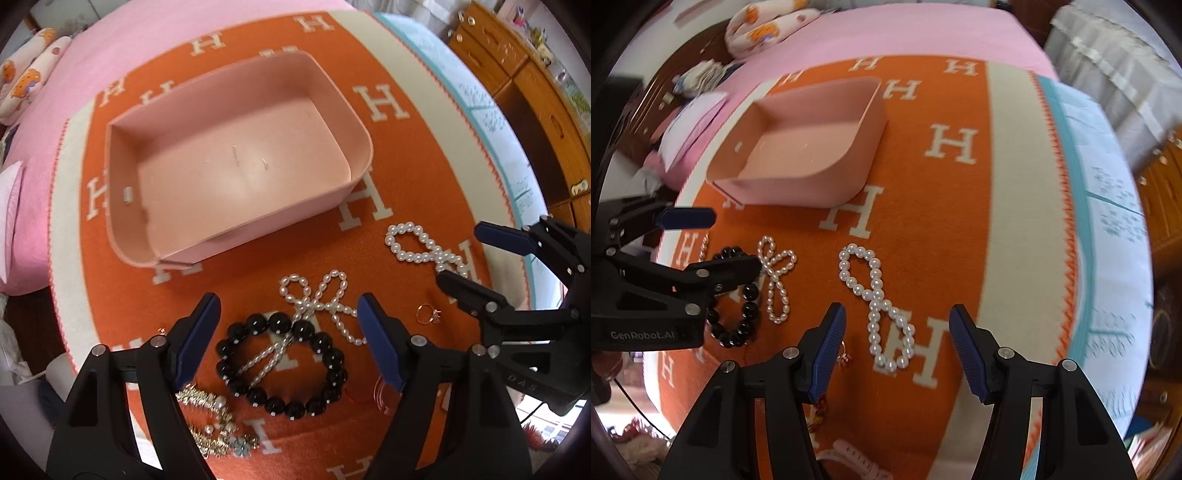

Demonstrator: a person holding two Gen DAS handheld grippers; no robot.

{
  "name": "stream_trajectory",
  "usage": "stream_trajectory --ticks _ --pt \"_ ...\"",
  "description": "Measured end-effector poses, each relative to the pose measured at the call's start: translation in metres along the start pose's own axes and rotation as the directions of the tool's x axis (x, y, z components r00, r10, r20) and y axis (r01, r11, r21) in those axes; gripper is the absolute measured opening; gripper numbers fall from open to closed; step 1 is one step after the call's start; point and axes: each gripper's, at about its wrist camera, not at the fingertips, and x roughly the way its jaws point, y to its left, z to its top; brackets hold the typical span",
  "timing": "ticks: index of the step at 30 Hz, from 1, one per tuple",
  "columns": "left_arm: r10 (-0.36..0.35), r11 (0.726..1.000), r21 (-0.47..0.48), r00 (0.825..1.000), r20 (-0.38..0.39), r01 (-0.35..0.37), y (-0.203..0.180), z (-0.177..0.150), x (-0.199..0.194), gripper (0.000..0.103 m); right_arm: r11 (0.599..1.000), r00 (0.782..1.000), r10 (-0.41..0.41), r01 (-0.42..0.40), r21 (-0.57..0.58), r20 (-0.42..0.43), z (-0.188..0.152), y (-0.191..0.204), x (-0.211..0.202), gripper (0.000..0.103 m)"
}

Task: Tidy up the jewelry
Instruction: 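Grasp the pearl strand with the left tool while the right tool grasps another pearl strand, then carry both pearl strands over the pink tray and open both tools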

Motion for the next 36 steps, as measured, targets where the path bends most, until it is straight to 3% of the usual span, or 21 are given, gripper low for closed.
stream_trajectory --ticks 6,12,14,15,18,19,22,23,26,29,36 --pt "-0.004 1.000 0.030 0.996 -0.091 0.007 -0.001 0.007 0.030 0.058 0.992 1.000 0.001 -0.003 -0.125 -0.013 0.004 0.009 0.027 0.060" --pt "-0.025 0.999 0.027 0.992 -0.126 0.029 -0.001 0.008 0.044 0.057 0.976 0.999 -0.036 0.038 -0.214 0.014 -0.001 0.024 0.034 0.060" --pt "-0.021 0.999 0.038 0.990 -0.142 0.026 -0.005 0.007 0.046 0.055 0.971 0.998 -0.052 0.056 -0.234 0.025 -0.002 0.029 0.035 0.053" --pt "-0.009 0.998 0.054 0.988 -0.155 0.018 -0.008 0.006 0.049 0.054 0.970 0.999 -0.046 0.052 -0.238 0.029 -0.002 0.030 0.035 0.045" --pt "-0.008 0.997 0.074 0.986 -0.166 0.021 -0.017 0.001 0.048 0.043 0.972 0.999 -0.040 0.047 -0.230 0.033 -0.001 0.031 0.036 0.025" --pt "-0.009 0.997 0.075 0.986 -0.167 0.021 -0.019 -0.002 0.047 0.041 0.975 0.999 -0.036 0.041 -0.220 0.030 -0.001 0.029 0.035 0.023" --pt "-0.012 0.997 0.067 0.987 -0.161 0.023 -0.021 -0.005 0.048 0.014 0.983 1.000 -0.020 0.023 -0.181 0.019 0.007 0.019 0.031 0.013" --pt "-0.017 0.998 0.058 0.986 -0.164 0.026 -0.021 -0.006 0.048 0.011 0.987 1.000 -0.005 0.007 -0.162 0.013 0.008 0.017 0.030 0.011" --pt "-0.036 0.999 0.031 0.986 -0.160 0.041 -0.012 -0.003 0.041 0.010 0.993 0.999 0.033 -0.033 -0.114 -0.003 0.006 0.002 0.025 0.009" --pt "-0.085 0.996 -0.020 0.986 -0.145 0.083 -0.007 -0.006 0.038 0.003 0.995 0.998 0.070 -0.070 -0.072 -0.011 0.006 -0.006 0.022 0.007" --pt "-0.122 0.988 -0.106 0.986 -0.114 0.110 0.006 -0.013 0.026 0.003 0.993 0.993 0.115 -0.114 -0.033 0.026 0.000 -0.005 -0.004 0.007"
